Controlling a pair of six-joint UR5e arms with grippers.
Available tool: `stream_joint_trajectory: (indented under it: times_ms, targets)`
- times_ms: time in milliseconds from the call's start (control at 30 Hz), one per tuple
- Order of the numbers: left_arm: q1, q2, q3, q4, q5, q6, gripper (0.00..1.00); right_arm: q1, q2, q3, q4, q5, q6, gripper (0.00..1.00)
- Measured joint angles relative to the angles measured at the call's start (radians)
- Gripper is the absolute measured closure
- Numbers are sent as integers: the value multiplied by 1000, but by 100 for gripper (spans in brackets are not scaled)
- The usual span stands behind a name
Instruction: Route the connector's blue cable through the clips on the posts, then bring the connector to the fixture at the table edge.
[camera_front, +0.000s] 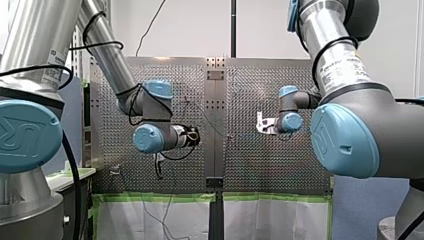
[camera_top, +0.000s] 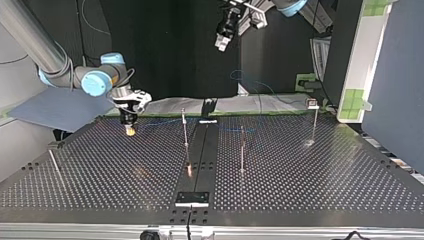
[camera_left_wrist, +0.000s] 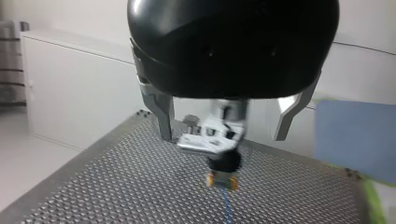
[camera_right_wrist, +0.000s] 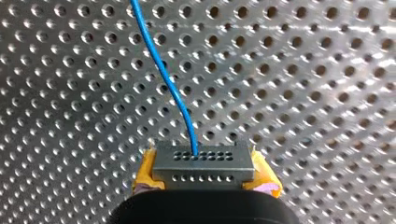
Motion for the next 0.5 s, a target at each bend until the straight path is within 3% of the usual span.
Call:
stream_joint_trajectory:
  times_ms: [267, 500]
  targets:
    - [5, 0, -65, 0, -6, 9, 0, 15, -74, 67, -17, 74, 6, 100]
    - [5, 0, -76, -3, -14, 12, 0, 20, -141, 132, -66, 141, 3, 100]
